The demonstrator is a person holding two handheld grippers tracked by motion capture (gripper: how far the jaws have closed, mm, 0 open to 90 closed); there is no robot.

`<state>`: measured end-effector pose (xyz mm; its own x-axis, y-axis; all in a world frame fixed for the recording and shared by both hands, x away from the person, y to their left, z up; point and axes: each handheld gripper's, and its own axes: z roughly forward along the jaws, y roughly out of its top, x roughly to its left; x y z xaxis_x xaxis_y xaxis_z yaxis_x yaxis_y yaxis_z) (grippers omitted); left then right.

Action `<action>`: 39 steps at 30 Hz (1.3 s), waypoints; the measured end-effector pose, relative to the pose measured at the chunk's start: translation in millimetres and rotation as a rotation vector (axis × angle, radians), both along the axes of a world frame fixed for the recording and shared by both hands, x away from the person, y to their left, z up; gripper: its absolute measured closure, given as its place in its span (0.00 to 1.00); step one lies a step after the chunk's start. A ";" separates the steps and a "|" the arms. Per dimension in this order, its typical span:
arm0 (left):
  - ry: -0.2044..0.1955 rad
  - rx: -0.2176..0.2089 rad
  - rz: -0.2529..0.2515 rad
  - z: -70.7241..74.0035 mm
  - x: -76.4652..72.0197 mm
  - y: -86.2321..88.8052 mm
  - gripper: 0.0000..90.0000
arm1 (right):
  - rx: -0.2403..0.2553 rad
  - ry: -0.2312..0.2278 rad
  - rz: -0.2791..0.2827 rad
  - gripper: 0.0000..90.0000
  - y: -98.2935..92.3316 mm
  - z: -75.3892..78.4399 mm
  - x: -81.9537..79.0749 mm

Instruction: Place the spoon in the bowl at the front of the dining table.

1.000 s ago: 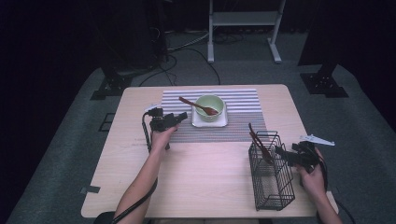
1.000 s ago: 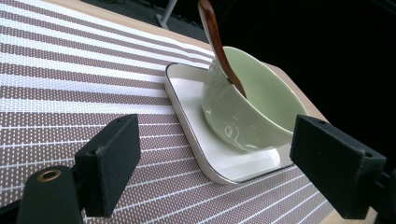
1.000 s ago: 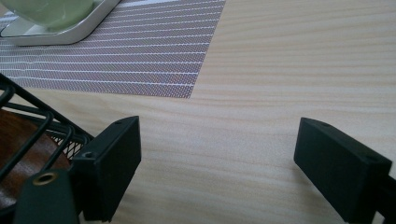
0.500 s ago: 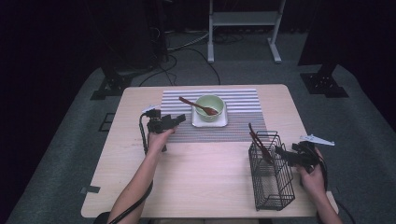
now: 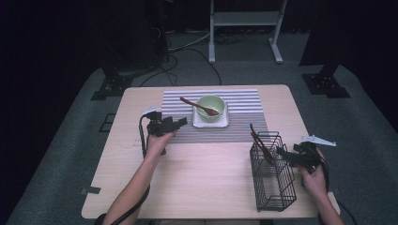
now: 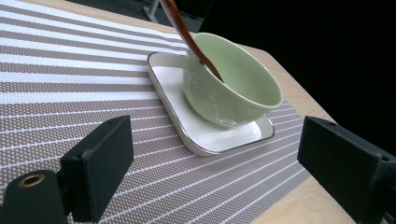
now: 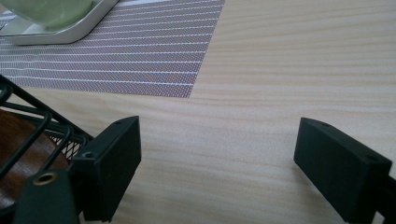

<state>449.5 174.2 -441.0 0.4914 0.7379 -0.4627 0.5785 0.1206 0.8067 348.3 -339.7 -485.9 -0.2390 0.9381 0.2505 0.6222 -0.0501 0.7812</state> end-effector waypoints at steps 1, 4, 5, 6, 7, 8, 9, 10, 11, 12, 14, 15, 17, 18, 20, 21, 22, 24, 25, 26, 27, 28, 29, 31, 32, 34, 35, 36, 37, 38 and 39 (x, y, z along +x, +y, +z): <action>-0.002 0.003 -0.005 0.2 -1.2 -0.9 0.11 | 0.000 0.000 0.000 0.15 0.0 0.0 0.0; 0.000 0.008 -0.014 0.4 -2.8 -2.6 0.11 | -0.004 0.000 0.001 0.15 0.3 0.0 0.1; -0.001 0.015 -0.020 0.6 -3.2 -2.7 0.11 | -0.004 0.000 0.000 0.15 0.3 0.0 0.1; 0.000 0.013 -0.021 0.8 -4.1 -3.4 0.11 | -0.004 0.000 0.000 0.15 0.2 0.0 0.0; -0.002 0.014 -0.024 1.1 -4.9 -3.7 0.11 | -0.003 -0.001 0.000 0.15 0.2 0.0 0.0; -0.002 0.013 -0.026 1.2 -5.5 -3.8 0.11 | -0.002 0.000 0.000 0.15 0.1 0.0 0.0; -0.001 0.012 -0.028 1.2 -6.6 -3.9 0.11 | -0.003 0.000 0.000 0.15 0.1 0.0 0.0; -0.003 0.011 -0.031 1.0 -7.3 -4.1 0.11 | -0.003 0.000 0.000 0.15 0.2 0.0 0.0; 0.000 0.011 -0.033 0.9 -8.4 -4.4 0.11 | -0.003 0.000 0.001 0.15 0.2 0.0 0.1; 0.000 0.013 -0.034 0.8 -9.2 -4.5 0.11 | -0.003 0.000 0.001 0.15 0.3 0.0 0.1; -0.001 0.013 -0.038 0.6 -10.6 -4.3 0.11 | -0.003 0.000 0.000 0.15 0.4 0.1 0.0; -0.003 0.011 -0.041 0.7 -11.8 -4.4 0.11 | -0.003 0.000 0.000 0.15 0.4 0.1 0.0; -0.003 0.014 -0.046 1.0 -13.7 -4.7 0.11 | -0.004 0.001 0.001 0.15 0.5 0.1 0.0; -0.006 0.017 -0.049 0.9 -14.5 -4.8 0.11 | -0.005 0.000 0.001 0.15 0.5 0.0 0.1; -0.005 0.019 -0.054 0.7 -16.4 -4.8 0.11 | -0.005 0.000 0.002 0.15 0.5 0.0 0.1; -0.005 0.019 -0.057 0.4 -17.5 -4.7 0.11 | -0.006 0.000 0.002 0.15 0.6 0.0 0.2; -0.005 0.019 -0.060 0.2 -18.1 -4.7 0.11 | -0.006 0.000 0.002 0.15 0.6 0.0 0.2; -0.003 0.020 -0.066 -0.4 -19.7 -4.9 0.11 | -0.006 0.001 0.002 0.15 0.6 0.0 0.2; -0.002 0.022 -0.071 -0.7 -20.2 -4.7 0.11 | -0.006 0.000 0.002 0.15 0.6 0.0 0.2; -0.001 0.021 -0.072 -0.9 -20.7 -4.7 0.11 | -0.006 0.001 0.002 0.15 0.7 0.1 0.1; -0.002 0.020 -0.074 -1.1 -21.3 -4.9 0.11 | -0.006 0.001 0.002 0.15 0.7 0.0 0.1; -0.002 0.021 -0.074 -1.2 -21.9 -5.0 0.11 | -0.006 0.000 0.002 0.15 0.6 0.1 0.1; -0.001 0.017 -0.074 -1.4 -22.6 -4.9 0.11 | -0.005 0.001 0.001 0.15 0.7 0.1 0.1; 0.002 0.008 -0.073 -1.2 -24.5 -4.6 0.09 | -0.006 0.001 0.001 0.15 0.8 0.1 0.1; -0.001 0.005 -0.071 -0.9 -25.4 -4.9 0.09 | -0.006 0.001 0.002 0.15 0.7 0.1 0.1; -0.002 0.001 -0.072 -0.9 -27.2 -4.6 0.09 | -0.007 0.001 0.003 0.15 0.7 0.0 0.2; -0.002 0.006 -0.076 -1.3 -27.8 -4.3 0.09 | -0.006 0.001 0.002 0.15 0.8 0.0 0.2; -0.003 0.008 -0.074 -1.9 -28.3 -4.2 0.09 | -0.007 0.001 0.002 0.15 0.9 0.1 0.1; 0.004 0.003 -0.074 -2.7 -29.0 -4.1 0.09 | -0.008 0.001 0.002 0.15 0.9 0.1 0.2; 0.011 0.000 -0.073 -3.6 -29.5 -4.5 0.08 | -0.008 0.001 0.002 0.15 0.9 0.1 0.2; 0.011 0.006 -0.075 -4.1 -30.3 -4.7 0.06 | -0.007 0.001 0.003 0.15 0.9 0.0 0.2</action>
